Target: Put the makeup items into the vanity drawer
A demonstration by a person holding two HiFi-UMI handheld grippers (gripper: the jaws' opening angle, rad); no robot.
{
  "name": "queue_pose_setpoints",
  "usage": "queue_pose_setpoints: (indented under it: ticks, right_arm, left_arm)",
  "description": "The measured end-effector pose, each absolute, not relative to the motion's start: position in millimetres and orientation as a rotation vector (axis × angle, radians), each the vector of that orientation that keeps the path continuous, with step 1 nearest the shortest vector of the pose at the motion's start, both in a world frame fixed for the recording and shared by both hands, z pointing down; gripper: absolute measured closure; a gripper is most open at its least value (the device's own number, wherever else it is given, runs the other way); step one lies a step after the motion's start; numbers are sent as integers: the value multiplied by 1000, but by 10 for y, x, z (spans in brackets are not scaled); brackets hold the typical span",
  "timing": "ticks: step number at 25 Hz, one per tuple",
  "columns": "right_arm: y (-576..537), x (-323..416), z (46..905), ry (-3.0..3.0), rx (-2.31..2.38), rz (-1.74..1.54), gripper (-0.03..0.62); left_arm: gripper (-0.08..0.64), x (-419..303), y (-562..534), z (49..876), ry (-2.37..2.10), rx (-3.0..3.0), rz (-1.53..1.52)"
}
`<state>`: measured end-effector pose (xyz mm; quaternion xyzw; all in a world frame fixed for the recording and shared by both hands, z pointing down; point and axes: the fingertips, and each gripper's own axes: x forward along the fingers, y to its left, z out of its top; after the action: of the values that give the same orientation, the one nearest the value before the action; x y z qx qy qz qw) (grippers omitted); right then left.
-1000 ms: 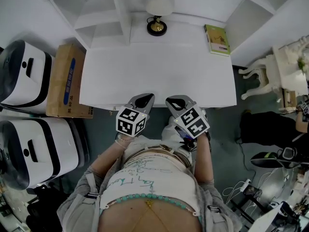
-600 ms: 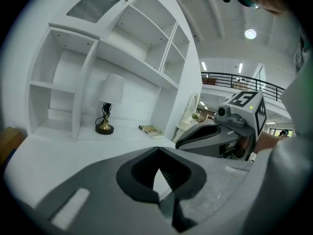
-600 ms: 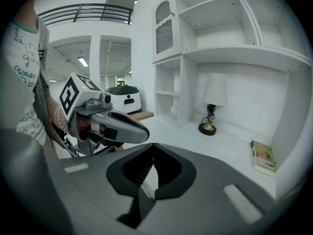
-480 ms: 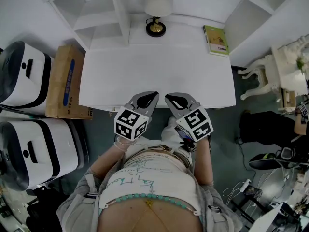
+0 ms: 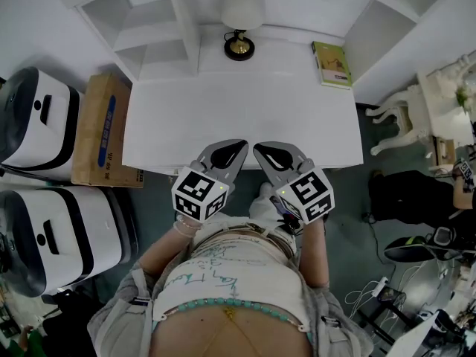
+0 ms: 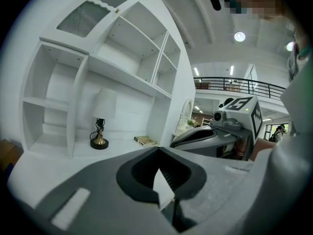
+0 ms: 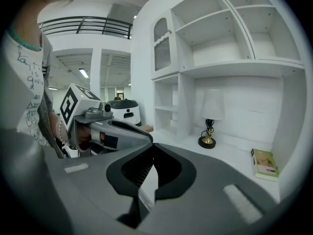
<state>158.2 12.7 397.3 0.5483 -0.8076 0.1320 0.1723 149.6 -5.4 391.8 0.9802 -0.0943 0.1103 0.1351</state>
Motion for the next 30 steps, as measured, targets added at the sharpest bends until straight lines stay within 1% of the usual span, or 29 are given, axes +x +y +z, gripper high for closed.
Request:
queue_pose_setpoints:
  ticks: [7, 30]
  right_arm:
    - [162, 1558, 3854, -2306, 1553, 344, 565]
    - [88, 1556, 3884, -2285, 1528, 332, 565]
  left_arm:
    - [557, 1512, -33, 3798, -261, 2861, 280]
    - [555, 1493, -121, 3851, -268, 2855, 306]
